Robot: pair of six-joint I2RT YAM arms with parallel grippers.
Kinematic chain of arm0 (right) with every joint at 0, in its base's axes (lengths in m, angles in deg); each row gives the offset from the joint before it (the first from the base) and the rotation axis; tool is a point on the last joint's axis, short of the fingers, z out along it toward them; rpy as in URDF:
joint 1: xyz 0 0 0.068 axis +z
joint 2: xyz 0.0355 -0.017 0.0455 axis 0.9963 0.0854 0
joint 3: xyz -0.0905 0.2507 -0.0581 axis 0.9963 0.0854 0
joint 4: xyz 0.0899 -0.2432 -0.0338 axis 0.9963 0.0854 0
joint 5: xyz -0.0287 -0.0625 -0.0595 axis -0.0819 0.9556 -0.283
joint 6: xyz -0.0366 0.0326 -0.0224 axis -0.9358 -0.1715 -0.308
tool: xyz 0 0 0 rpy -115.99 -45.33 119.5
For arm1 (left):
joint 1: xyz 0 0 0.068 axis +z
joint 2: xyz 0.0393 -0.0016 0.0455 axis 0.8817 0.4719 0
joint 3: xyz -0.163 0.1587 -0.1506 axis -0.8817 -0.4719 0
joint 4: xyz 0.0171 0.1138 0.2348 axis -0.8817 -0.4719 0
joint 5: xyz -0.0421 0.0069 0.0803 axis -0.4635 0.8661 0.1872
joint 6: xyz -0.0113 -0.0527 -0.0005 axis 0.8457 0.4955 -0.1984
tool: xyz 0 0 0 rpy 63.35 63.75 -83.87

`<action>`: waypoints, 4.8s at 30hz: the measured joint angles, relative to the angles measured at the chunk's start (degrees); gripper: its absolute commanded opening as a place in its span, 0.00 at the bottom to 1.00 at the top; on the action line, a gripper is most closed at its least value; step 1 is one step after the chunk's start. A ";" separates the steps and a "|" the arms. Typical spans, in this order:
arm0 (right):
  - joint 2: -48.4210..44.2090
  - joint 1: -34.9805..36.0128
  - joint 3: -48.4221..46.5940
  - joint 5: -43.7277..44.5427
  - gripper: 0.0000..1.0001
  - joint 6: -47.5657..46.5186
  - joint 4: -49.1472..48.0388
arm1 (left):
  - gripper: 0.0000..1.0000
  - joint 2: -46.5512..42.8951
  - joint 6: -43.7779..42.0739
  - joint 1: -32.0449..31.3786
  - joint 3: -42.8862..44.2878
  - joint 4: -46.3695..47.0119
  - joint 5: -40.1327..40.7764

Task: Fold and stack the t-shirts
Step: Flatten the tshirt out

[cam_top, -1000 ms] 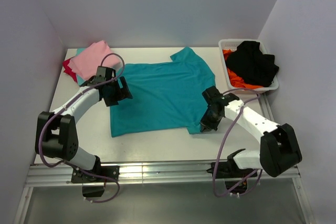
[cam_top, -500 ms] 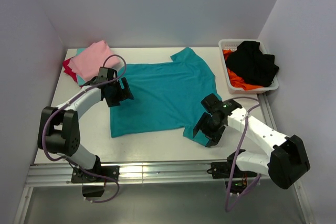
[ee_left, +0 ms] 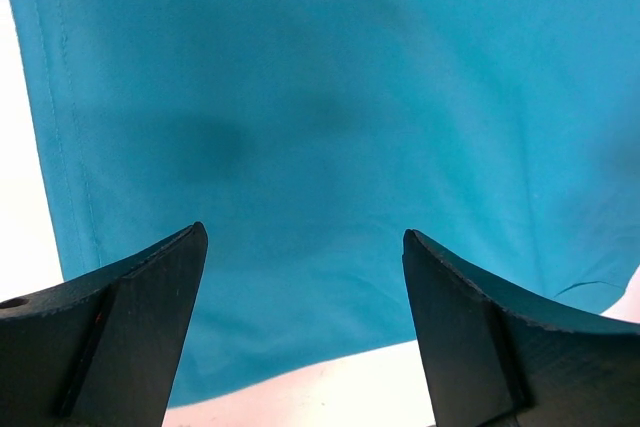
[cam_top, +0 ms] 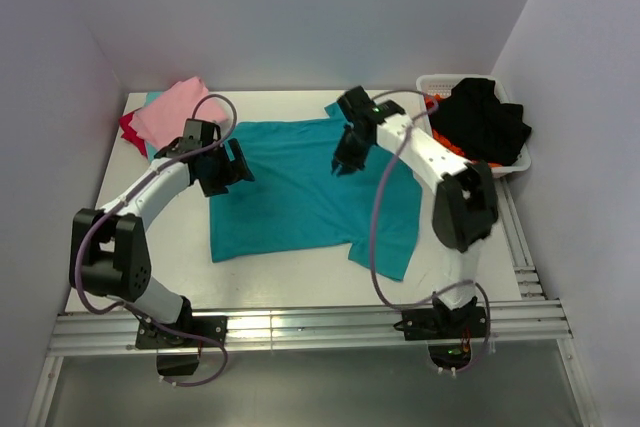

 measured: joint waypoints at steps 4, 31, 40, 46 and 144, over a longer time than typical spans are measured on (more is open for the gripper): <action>16.44 -0.20 -20.61 -1.68 0.00 -3.61 -0.24 | 0.86 -2.69 0.83 0.04 0.00 -2.21 0.00; 15.85 -9.29 6.05 -11.08 0.00 -8.33 -15.34 | 0.87 -6.43 -3.19 12.09 6.01 -9.25 0.98; 15.34 -9.77 6.56 -10.88 0.00 -9.60 -15.28 | 0.83 5.84 -2.49 12.90 6.78 0.57 -7.48; 14.95 -9.77 6.56 -9.38 0.00 -10.21 -14.12 | 0.82 18.25 -2.51 10.29 11.47 6.45 -12.50; 15.98 -8.94 5.01 -10.01 0.00 -5.27 -10.19 | 0.89 26.29 -11.30 -10.88 23.50 8.70 -12.37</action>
